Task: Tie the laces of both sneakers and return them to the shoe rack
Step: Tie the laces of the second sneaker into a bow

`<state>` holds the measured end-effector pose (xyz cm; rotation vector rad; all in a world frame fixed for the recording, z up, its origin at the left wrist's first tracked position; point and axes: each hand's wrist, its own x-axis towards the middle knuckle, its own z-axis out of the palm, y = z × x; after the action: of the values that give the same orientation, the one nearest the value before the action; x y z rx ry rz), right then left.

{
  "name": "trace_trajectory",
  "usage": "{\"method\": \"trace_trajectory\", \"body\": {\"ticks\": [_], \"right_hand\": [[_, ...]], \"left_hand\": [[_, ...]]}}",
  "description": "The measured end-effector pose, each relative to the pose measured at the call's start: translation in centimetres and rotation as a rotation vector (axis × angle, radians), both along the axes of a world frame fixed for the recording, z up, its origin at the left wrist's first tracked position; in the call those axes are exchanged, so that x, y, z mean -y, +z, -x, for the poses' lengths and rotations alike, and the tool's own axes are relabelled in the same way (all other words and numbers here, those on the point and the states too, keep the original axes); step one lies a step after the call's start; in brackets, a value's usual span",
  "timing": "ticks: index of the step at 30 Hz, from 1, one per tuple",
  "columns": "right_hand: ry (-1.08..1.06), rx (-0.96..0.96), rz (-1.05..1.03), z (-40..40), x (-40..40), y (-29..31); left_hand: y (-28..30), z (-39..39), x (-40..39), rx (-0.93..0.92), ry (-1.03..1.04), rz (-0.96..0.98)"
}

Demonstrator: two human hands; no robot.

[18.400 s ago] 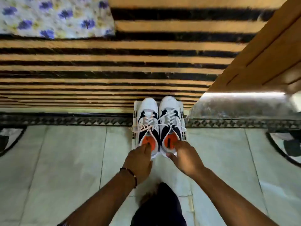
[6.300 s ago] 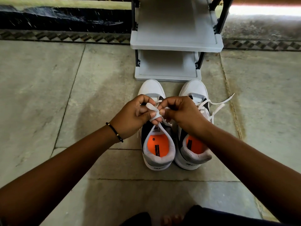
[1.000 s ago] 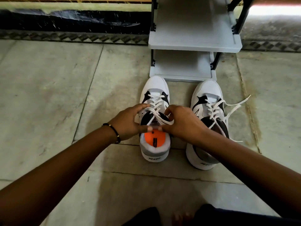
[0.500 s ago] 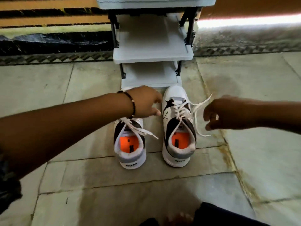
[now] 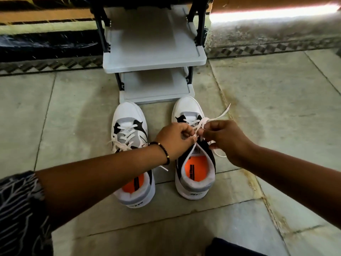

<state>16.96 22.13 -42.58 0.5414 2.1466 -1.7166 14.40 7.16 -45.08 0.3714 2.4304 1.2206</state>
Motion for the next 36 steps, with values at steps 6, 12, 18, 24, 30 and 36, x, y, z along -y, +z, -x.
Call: {"method": "trace_trajectory", "body": {"ticks": [6,12,18,24,30,36], "right_hand": [[-0.107,0.005,0.122,-0.1,-0.1,0.5],[0.367,-0.168,-0.197,0.5,1.1,2.0],[0.420,-0.271,-0.192,0.5,1.9,2.2],[0.242,-0.273,-0.104,0.5,-0.3,2.8],[0.293,-0.277,0.006,0.1,-0.7,3.5],[0.322,-0.270,0.063,0.3,-1.1,4.6]], "left_hand": [[0.1,-0.5,1.1,0.255,0.202,-0.395],[2.6,0.0,2.6,-0.042,0.171,-0.574],[3.7,1.0,2.5,-0.157,-0.017,-0.250],[3.1,0.4,2.9,0.070,-0.132,-0.154],[4.3,0.9,1.7,0.226,-0.334,-0.108],[4.6,0.3,1.3,0.052,-0.221,-0.107]]}}
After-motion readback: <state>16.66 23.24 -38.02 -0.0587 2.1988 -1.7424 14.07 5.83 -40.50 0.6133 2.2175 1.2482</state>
